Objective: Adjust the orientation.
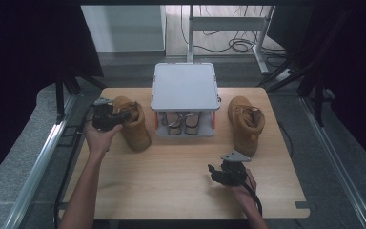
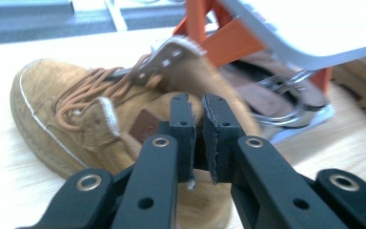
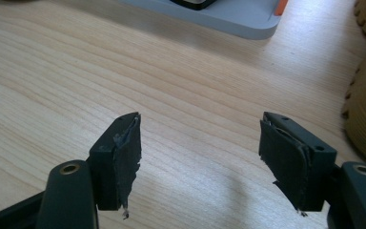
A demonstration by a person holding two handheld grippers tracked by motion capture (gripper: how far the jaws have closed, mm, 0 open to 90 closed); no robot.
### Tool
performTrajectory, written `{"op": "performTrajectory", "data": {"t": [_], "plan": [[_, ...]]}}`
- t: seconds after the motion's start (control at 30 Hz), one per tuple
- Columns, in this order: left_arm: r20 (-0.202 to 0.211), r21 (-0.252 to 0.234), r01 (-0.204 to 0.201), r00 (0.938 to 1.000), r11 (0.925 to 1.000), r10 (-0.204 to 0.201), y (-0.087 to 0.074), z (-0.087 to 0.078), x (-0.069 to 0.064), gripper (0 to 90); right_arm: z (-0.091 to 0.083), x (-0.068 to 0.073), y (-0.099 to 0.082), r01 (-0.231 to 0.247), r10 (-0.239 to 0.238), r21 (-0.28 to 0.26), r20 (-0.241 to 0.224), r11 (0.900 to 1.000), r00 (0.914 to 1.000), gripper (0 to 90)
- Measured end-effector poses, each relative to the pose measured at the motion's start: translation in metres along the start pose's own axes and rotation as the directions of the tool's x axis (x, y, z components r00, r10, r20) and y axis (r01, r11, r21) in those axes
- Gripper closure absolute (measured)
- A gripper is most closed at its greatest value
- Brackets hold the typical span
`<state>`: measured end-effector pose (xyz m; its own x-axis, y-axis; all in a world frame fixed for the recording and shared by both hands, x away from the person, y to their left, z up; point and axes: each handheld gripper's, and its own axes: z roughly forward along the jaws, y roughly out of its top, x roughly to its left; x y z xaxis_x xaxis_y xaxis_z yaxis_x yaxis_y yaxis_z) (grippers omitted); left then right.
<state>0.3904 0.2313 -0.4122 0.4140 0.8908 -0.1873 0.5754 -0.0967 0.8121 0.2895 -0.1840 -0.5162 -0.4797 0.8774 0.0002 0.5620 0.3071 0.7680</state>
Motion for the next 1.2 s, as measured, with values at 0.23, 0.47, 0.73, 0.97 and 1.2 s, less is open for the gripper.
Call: {"op": "performTrajectory", "data": {"t": [0.23,0.47,0.73,0.97,1.2], "plan": [[0.032,-0.005,-0.064,0.9974,0.9979,0.065,-0.02,-0.005,-0.036,86.4,0.002,0.001,-0.001,0.004,-0.004,0.008,0.0,1.0,1.0,30.9],[0.033,0.001,-0.11,0.9934,0.994,0.11,-0.044,0.009,-0.067,87.4,0.002,0.001,-0.002,0.0,0.0,0.007,-0.001,1.0,1.0,30.9],[0.019,0.095,-0.109,0.994,0.9895,0.108,-0.067,0.05,-0.078,87.2,0.004,0.002,-0.003,0.006,-0.006,0.017,0.001,0.9998,1.0,30.9],[-0.072,0.114,-0.085,0.993,0.9899,0.094,-0.073,0.075,-0.073,88.9,0.005,0.001,-0.004,0.001,-0.001,0.021,0.001,0.9998,1.0,30.9],[-0.115,0.125,-0.066,0.9901,0.99,0.08,-0.076,0.088,-0.066,89.0,0.005,0.002,-0.005,0.005,-0.005,0.023,0.002,0.9997,1.0,30.8]]}}
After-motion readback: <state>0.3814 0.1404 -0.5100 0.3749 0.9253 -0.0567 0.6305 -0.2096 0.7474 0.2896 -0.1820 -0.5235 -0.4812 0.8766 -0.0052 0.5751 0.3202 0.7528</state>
